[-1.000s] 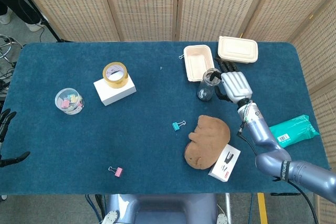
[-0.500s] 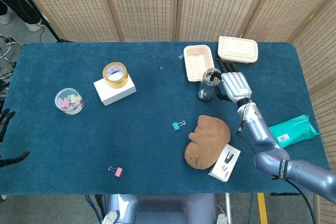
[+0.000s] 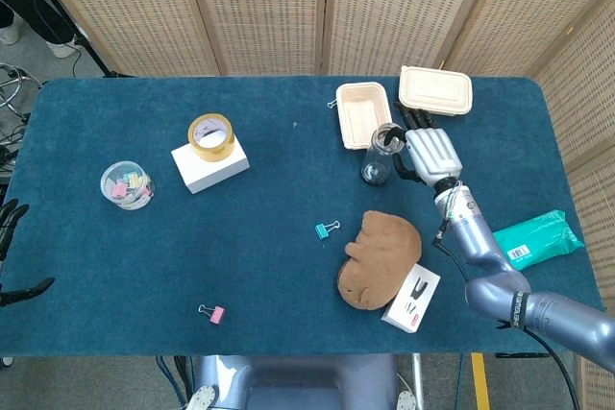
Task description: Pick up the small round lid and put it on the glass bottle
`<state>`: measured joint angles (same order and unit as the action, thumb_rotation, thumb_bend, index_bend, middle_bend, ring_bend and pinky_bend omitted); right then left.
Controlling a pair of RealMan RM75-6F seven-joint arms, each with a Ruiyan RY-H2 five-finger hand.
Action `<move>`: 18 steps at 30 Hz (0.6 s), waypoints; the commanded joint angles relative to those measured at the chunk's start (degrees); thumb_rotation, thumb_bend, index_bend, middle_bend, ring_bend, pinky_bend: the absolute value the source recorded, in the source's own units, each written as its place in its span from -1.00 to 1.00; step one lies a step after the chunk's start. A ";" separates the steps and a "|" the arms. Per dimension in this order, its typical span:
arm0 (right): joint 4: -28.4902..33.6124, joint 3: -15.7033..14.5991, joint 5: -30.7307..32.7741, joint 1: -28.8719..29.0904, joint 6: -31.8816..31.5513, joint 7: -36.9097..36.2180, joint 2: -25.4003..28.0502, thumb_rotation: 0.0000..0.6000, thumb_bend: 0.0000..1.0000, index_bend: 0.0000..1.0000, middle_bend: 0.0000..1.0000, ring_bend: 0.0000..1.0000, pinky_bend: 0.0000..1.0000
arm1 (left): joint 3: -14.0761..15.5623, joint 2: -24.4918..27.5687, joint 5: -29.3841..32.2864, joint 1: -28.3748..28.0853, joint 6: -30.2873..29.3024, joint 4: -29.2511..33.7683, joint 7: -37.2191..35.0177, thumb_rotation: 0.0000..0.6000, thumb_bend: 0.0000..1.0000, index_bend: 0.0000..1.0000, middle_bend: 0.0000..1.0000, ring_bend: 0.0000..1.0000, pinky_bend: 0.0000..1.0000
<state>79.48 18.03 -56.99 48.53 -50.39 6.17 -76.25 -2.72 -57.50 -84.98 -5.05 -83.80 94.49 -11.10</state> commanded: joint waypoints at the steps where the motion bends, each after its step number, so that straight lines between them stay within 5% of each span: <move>1: 0.11 0.13 0.08 -0.06 -0.06 -0.12 0.15 1.00 0.16 -0.23 -1.00 -1.00 -1.00 | 0.02 0.01 -0.02 0.01 -0.01 0.04 -0.03 1.00 -1.00 -1.00 -1.00 -1.00 -1.00; 12: 1.90 0.66 -0.36 -0.66 -1.32 -0.20 1.72 1.00 0.16 -0.26 -1.00 -1.00 -1.00 | 0.03 0.13 -0.03 0.02 0.01 0.05 -0.25 1.00 -1.00 -1.00 -1.00 -1.00 -1.00; 18: 6.18 0.54 -3.56 -3.19 -5.25 -0.75 5.42 1.00 0.16 -0.53 -1.00 -1.00 -1.00 | 0.04 0.31 -0.06 0.04 0.00 -0.02 -0.54 1.00 -1.00 -1.00 -1.00 -1.00 -1.00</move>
<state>84.44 18.72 -59.37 46.34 -54.37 5.72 -71.94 -2.69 -57.21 -85.03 -5.02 -83.79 94.48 -11.62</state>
